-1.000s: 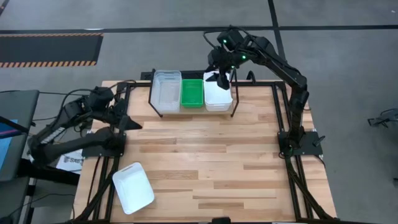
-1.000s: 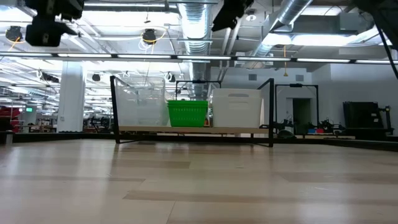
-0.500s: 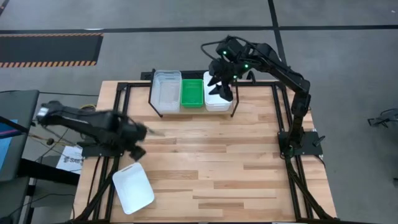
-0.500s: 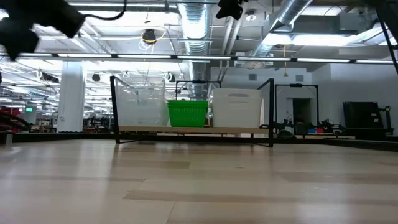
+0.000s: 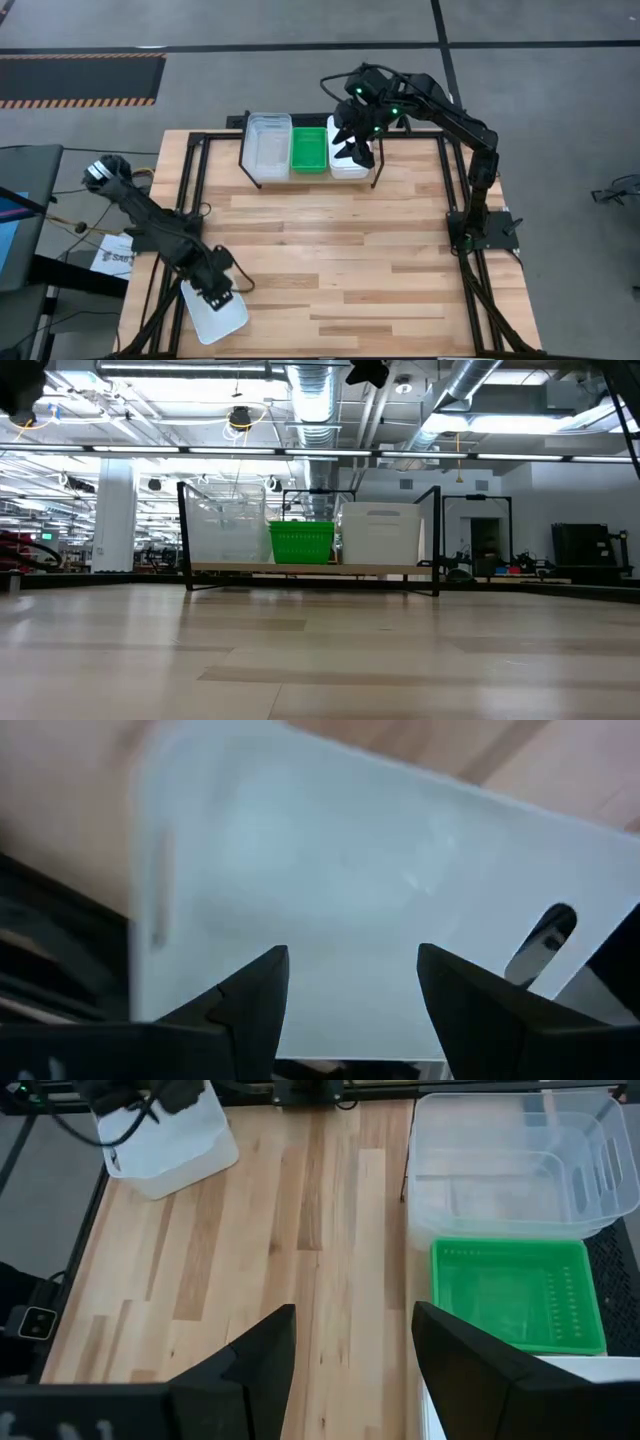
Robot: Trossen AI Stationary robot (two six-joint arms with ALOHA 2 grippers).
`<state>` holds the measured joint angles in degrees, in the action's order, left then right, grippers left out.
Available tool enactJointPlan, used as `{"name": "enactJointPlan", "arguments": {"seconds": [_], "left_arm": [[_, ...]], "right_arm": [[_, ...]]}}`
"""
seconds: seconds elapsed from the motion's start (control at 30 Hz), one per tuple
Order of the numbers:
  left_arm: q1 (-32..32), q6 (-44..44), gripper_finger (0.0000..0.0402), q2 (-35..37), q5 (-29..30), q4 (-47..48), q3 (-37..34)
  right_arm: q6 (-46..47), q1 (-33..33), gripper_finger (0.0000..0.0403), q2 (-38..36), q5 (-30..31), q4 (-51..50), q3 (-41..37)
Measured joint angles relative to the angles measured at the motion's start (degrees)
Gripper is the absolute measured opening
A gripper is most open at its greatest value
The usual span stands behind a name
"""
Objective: Stack baskets on shelf by color
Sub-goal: Stack the white bin on top of the white bins on the shelf
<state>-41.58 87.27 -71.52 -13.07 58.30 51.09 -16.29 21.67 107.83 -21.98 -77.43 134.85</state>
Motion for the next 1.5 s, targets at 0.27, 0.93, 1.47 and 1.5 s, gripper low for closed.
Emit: {"name": "enactJointPlan", "arguments": {"seconds": [0.27, 0.93, 1.47, 1.5], "left_arm": [[-0.88, -3.65, 0.0145, -12.11, -1.38, -6.26, 0.0], [27.23, -40.73, 0.0003, -23.39, 12.06, -44.36, 4.55], [23.96, -43.34, 0.0004, -7.92, 7.85, -11.36, 22.56], [22.57, -40.67, 0.0004, -6.02, 10.55, -9.04, 23.26]], "right_arm": [[-0.04, 0.2, 0.0221, 0.0, 0.0, 0.12, -0.01], [4.97, -3.33, 0.0221, 0.04, -0.28, -6.09, -0.02], [5.29, -6.79, 0.0221, 0.25, -0.33, -3.76, -1.97], [4.72, -7.7, 0.0221, 0.39, -0.35, -2.3, -2.45]]}}
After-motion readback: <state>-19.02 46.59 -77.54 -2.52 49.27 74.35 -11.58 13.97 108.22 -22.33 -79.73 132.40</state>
